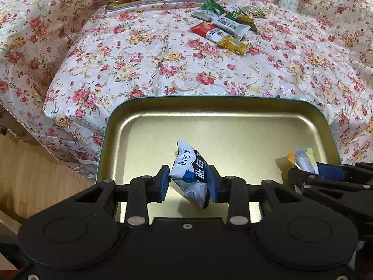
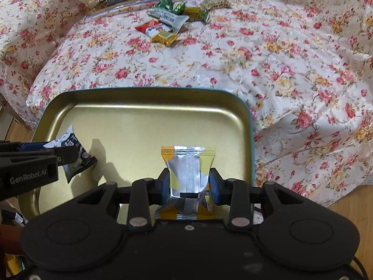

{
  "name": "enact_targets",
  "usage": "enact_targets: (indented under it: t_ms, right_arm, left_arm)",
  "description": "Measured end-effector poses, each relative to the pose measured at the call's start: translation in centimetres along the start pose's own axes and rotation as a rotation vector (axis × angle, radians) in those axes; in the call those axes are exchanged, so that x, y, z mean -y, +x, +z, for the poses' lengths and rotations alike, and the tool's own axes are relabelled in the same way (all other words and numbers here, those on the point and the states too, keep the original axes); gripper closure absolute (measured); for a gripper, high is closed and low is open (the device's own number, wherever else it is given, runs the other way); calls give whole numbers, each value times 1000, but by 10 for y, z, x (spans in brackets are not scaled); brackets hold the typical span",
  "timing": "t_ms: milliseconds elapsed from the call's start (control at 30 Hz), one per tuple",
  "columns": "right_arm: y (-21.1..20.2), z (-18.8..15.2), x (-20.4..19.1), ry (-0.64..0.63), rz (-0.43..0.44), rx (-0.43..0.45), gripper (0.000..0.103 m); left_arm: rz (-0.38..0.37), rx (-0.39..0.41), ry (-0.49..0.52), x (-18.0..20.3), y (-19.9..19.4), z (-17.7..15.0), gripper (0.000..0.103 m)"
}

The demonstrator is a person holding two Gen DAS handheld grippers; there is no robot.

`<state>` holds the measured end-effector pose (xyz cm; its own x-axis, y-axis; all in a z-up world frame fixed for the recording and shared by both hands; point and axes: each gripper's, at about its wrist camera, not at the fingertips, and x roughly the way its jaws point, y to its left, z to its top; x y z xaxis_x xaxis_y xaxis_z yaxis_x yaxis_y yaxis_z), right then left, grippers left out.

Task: Organize snacks
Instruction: 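Carry both snacks over the gold tray and open the left gripper, then open the right gripper to drop the silver-yellow candy into the tray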

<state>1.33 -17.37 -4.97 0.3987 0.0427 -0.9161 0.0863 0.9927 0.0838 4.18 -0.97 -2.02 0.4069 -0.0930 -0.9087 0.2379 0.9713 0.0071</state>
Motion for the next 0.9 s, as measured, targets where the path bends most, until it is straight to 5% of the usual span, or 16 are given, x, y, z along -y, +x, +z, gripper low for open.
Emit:
enact_targets:
  t_ms: [533,900]
  right_arm:
    - [0,5,1,14,0,-6,61]
    - [-6,14,2,25,13,11,41]
  left_arm:
    - [26,-2,-17,-2,4,4,41]
    - [36,-14,-59,-9,4,13,35]
